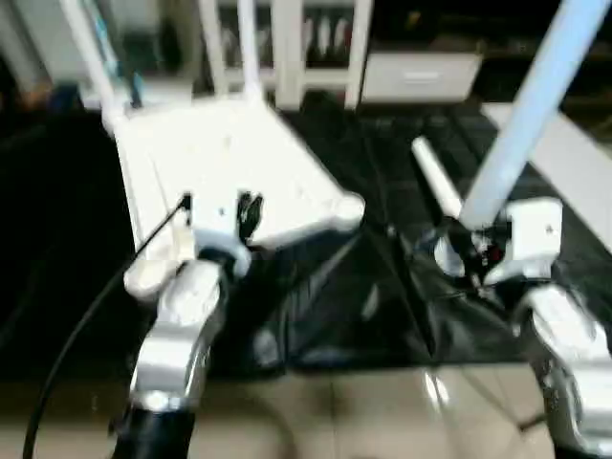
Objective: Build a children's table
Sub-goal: Insert table leg to table base
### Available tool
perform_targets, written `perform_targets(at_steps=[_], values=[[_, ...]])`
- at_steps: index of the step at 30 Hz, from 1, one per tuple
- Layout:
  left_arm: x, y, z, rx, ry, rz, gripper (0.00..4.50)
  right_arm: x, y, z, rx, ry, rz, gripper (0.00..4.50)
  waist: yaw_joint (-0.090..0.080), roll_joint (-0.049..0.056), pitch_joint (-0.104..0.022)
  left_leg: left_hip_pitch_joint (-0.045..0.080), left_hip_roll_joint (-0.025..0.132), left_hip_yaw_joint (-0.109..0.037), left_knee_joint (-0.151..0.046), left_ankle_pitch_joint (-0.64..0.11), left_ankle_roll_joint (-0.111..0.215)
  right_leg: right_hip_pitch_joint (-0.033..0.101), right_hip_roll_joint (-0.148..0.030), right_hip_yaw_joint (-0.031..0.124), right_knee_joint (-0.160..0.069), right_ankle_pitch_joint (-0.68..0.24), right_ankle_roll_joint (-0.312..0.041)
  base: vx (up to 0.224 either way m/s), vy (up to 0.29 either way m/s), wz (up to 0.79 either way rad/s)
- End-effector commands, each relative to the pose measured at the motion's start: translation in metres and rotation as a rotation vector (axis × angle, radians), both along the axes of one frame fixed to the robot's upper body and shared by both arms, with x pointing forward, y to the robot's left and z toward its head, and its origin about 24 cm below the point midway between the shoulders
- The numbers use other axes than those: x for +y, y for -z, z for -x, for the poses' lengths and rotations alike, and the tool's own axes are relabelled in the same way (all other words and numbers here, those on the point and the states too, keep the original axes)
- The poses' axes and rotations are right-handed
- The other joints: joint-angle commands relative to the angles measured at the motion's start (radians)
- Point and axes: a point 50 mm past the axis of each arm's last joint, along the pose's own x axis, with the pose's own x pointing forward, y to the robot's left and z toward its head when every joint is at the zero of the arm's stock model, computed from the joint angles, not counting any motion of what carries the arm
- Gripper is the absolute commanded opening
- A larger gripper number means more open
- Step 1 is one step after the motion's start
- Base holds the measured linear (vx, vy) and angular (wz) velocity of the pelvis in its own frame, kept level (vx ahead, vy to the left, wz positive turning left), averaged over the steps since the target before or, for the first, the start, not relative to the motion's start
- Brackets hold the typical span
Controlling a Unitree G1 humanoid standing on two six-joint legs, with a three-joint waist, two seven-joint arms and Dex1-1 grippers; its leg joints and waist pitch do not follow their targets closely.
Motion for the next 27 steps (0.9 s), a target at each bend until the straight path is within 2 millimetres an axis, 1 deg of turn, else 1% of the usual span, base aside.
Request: perform_targets(at_steps=[1, 2, 3, 4, 5, 6, 7, 8, 9, 10, 11, 12, 13, 14, 15, 16, 17, 18, 19, 20, 21, 22, 23, 24, 25, 26, 27], values=[[-0.0037, -0.0066, 0.0008, -0.007, 0.037, 0.038, 0.79, 0.0014, -0.0046, 0.0016, -0.022, -0.016, -0.011, 1.88, -0.013, -0.021, -0.084, 0.091, 0.13, -0.086, -0.005, 0.523, 0.306, -0.061, -0.195, 0.129, -0.072, 0.224, 0.013, 0.0, 0.0, 0.0], [-0.0041, -0.0074, 0.0015, -0.012, 0.047, 0.024, 0.79, 0.0033, -0.0052, 0.0012, -0.022, -0.016, -0.023, 1.88, 0.013, -0.039, -0.053, -0.03, 0.009, -0.031, -0.023, 0.318, 0.238, 0.047, -0.15, 0.136, -0.111, 0.3, -0.032, -0.072, 0.049, 0.18], [-0.0044, -0.0074, 0.0017, -0.013, 0.049, 0.02, 0.79, 0.004, -0.005, 0.0011, -0.021, -0.019, -0.022, 1.88, 0.034, -0.026, -0.046, -0.013, 0.029, -0.029, -0.049, 0.06, 0.145, 0.068, -0.146, 0.127, -0.139, -0.093, -0.074, -0.072, 0.049, 0.18], [-0.0052, -0.0072, 0.0021, -0.014, 0.051, 0.017, 0.79, 0.0051, -0.0044, 0.001, -0.016, -0.026, -0.017, 1.88, 0.033, -0.025, -0.04, -0.006, 0.037, -0.027, -0.082, -0.035, 0.083, 0.096, -0.117, 0.113, -0.142, -0.333, -0.11, -0.062, -0.096, 0.09], [-0.0057, -0.007, 0.0024, -0.013, 0.049, 0.021, 0.79, 0.0057, -0.0042, 0.0012, -0.017, -0.03, -0.016, 1.88, 0.03, -0.013, -0.019, 0.032, 0.045, -0.014, -0.107, -0.161, 0.053, 0.078, -0.1, 0.094, -0.17, -0.557, -0.124, -0.029, -0.101, 0.08], [-0.006, -0.007, 0.0025, -0.013, 0.049, 0.024, 0.79, 0.0061, -0.0042, 0.0013, -0.018, -0.032, -0.016, 1.88, 0.021, -0.009, -0.01, 0.056, 0.047, -0.01, -0.11, -0.24, 0.039, 0.064, -0.089, 0.081, -0.184, -0.66, -0.128, -0.029, -0.101, 0.08], [-0.0061, -0.007, 0.0027, -0.013, 0.048, 0.025, 0.79, 0.0065, -0.0041, 0.0014, -0.018, -0.033, -0.018, 1.88, 0.016, -0.007, -0.012, 0.073, 0.047, -0.007, -0.114, -0.283, 0.028, 0.071, -0.082, 0.075, -0.19, -0.688, -0.14, -0.022, -0.053, 0.06], [-0.0056, -0.007, 0.0028, -0.011, 0.042, 0.026, 0.79, 0.0074, -0.0042, 0.0015, -0.02, -0.037, -0.018, 1.88, 0.005, -0.007, -0.007, 0.086, 0.05, -0.008, -0.13, -0.356, 0.017, 0.078, -0.067, 0.056, -0.196, -0.695, -0.148, 0.0, 0.0, 0.0], [-0.0052, -0.007, 0.0028, -0.011, 0.039, 0.027, 0.79, 0.0079, -0.0042, 0.0016, -0.02, -0.039, -0.018, 1.88, -0.006, -0.003, -0.006, 0.094, 0.055, -0.016, -0.144, -0.393, 0.016, 0.084, -0.066, 0.044, -0.195, -0.675, -0.146, 0.0, 0.0, 0.0], [-0.0049, -0.0071, 0.0028, -0.012, 0.038, 0.028, 0.79, 0.0083, -0.0042, 0.0016, -0.02, -0.04, -0.018, 1.88, -0.017, -0.004, -0.004, 0.101, 0.058, -0.017, -0.152, -0.408, 0.021, 0.086, -0.066, 0.044, -0.195, -0.642, -0.163, 0.0, 0.0, 0.0], [-0.0041, -0.0073, 0.003, -0.009, 0.039, 0.033, 0.79, 0.0089, -0.004, 0.0018, -0.019, -0.045, -0.019, 1.88, -0.023, -0.003, -0.006, 0.098, 0.057, -0.019, -0.154, -0.406, 0.023, 0.093, -0.067, 0.046, -0.194, -0.628, -0.172, 0.0, 0.0, 0.0], [-0.0031, -0.0074, 0.0031, -0.01, 0.036, 0.033, 0.79, 0.0091, -0.0039, 0.0017, -0.018, -0.046, -0.019, 1.88, -0.029, -0.009, -0.013, 0.08, 0.053, -0.02, -0.155, -0.361, 0.033, 0.118, -0.072, 0.056, -0.19, -0.59, -0.193, 0.0, 0.0, 0.0], [-0.0025, -0.0072, 0.0033, -0.007, 0.036, 0.036, 0.79, 0.0093, -0.0037, 0.0017, -0.017, -0.048, -0.02, 1.88, -0.03, -0.007, -0.015, 0.072, 0.049, -0.018, -0.154, -0.333, 0.038, 0.127, -0.075, 0.061, -0.191, -0.577, -0.203, 0.0, 0.0, 0.0], [-0.0021, -0.0071, 0.0034, -0.005, 0.035, 0.037, 0.79, 0.0095, -0.0036, 0.0016, -0.016, -0.049, -0.021, 1.88, -0.032, -0.007, -0.022, 0.067, 0.041, -0.012, -0.149, -0.272, 0.051, 0.142, -0.075, 0.072, -0.193, -0.535, -0.234, 0.079, 0.037, 0.01], [-0.0021, -0.0069, 0.0036, -0.004, 0.034, 0.037, 0.79, 0.0093, -0.0035, 0.0018, -0.015, -0.05, -0.021, 1.88, -0.034, -0.011, -0.028, 0.046, 0.032, -0.011, -0.144, -0.191, 0.067, 0.169, -0.074, 0.08, -0.193, -0.479, -0.262, 0.079, 0.037, 0.01], [-0.0024, -0.0071, 0.0036, -0.006, 0.034, 0.036, 0.79, 0.0092, -0.0038, 0.0018, -0.016, -0.053, -0.021, 1.88, -0.033, -0.007, -0.039, 0.031, 0.021, -0.012, -0.135, -0.102, 0.086, 0.193, -0.072, 0.087, -0.192, -0.406, -0.288, 0.096, 0.056, 0.0], [-0.0028, -0.0072, 0.0036, -0.007, 0.035, 0.036, 0.79, 0.0093, -0.0043, 0.0016, -0.018, -0.058, -0.02, 1.88, -0.034, -0.003, -0.041, 0.033, 0.022, -0.013, -0.136, -0.073, 0.094, 0.194, -0.069, 0.085, -0.189, -0.37, -0.3, 0.051, 0.033, 0.01], [-0.0032, -0.0073, 0.0035, -0.009, 0.036, 0.036, 0.79, 0.0094, -0.0049, 0.0013, -0.02, -0.064, -0.017, 1.88, -0.04, 0.006, -0.044, 0.057, 0.031, -0.017, -0.146, -0.042, 0.113, 0.176, -0.057, 0.072, -0.176, -0.284, -0.326, 0.112, 0.061, 0.09], [-0.0033, -0.0074, 0.0034, -0.01, 0.035, 0.038, 0.79, 0.0096, -0.0055, 0.0009, -0.024, -0.07, -0.014, 1.88, -0.049, 0.007, -0.047, 0.07, 0.038, -0.025, -0.153, -0.022, 0.131, 0.167, -0.049, 0.061, -0.164, -0.226, -0.333, 0.137, 0.049, 0.11], [-0.0039, -0.0074, 0.0033, -0.008, 0.04, 0.04, 0.79, 0.0096, -0.0064, 0.0004, -0.027, -0.074, -0.01, 1.88, -0.063, 0.009, -0.051, 0.092, 0.049, -0.046, -0.158, 0.047, 0.189, 0.149, -0.043, 0.043, -0.138, -0.116, -0.335, 0.241, 0.075, 0.18], [-0.0044, -0.0075, 0.0033, -0.009, 0.042, 0.041, 0.79, 0.0092, -0.0071, 0.0, -0.027, -0.076, -0.008, 1.88, -0.072, 0.011, -0.062, 0.14, 0.056, -0.07, -0.151, 0.159, 0.28, 0.112, -0.04, 0.025, -0.109, -0.016, -0.315, 0.18, 0.048, 0.11], [-0.0045, -0.0075, 0.0036, -0.009, 0.04, 0.041, 0.79, 0.0088, -0.0075, -0.0004, -0.028, -0.082, -0.005, 1.88, -0.091, 0.004, -0.064, 0.192, 0.078, -0.107, -0.143, 0.239, 0.371, 0.052, -0.044, 0.01, -0.077, 0.013, -0.264, 0.186, 0.039, 0.15], [-0.0045, -0.0075, 0.0037, -0.01, 0.039, 0.041, 0.79, 0.0084, -0.0078, -0.0007, -0.029, -0.086, -0.003, 1.88, -0.09, -0.016, -0.069, 0.187, 0.053, -0.104, -0.12, 0.281, 0.412, 0.059, -0.064, 0.031, -0.075, 0.076, -0.204, 0.16, 0.031, 0.15], [-0.0042, -0.0075, 0.0037, -0.011, 0.034, 0.039, 0.79, 0.0077, -0.0079, -0.0013, -0.029, -0.087, 0.003, 1.88, -0.08, -0.035, -0.069, 0.14, 0.001, -0.073, -0.098, 0.273, 0.406, 0.113, -0.064, 0.061, -0.092, 0.133, -0.206, 0.16, 0.031, 0.15], [-0.0041, -0.0076, 0.0037, -0.012, 0.032, 0.039, 0.79, 0.0074, -0.008, -0.0015, -0.028, -0.087, 0.005, 1.88, -0.064, -0.053, -0.075, 0.044, -0.074, -0.035, -0.061, 0.226, 0.389, 0.219, -0.061, 0.111, -0.102, 0.193, -0.215, 0.152, 0.078, 0.28], [-0.0037, -0.0074, 0.0036, -0.01, 0.029, 0.04, 0.79, 0.007, -0.0081, -0.0022, -0.029, -0.086, 0.005, 1.88, -0.003, -0.05, -0.063, -0.074, -0.047, -0.041, 0.046, 0.046, 0.272, 0.313, -0.186, 0.234, -0.174, 0.209, -0.366, 0.126, 0.143, 0.39], [-0.0035, -0.0073, 0.0038, -0.01, 0.029, 0.04, 0.79, 0.0071, -0.0081, -0.0024, -0.029, -0.087, 0.004, 1.88, 0.026, -0.032, -0.054, -0.123, 0.019, -0.078, 0.096, 0.013, 0.101, 0.326, -0.222, 0.273, -0.184, 0.345, -0.479, 0.126, 0.143, 0.39]])
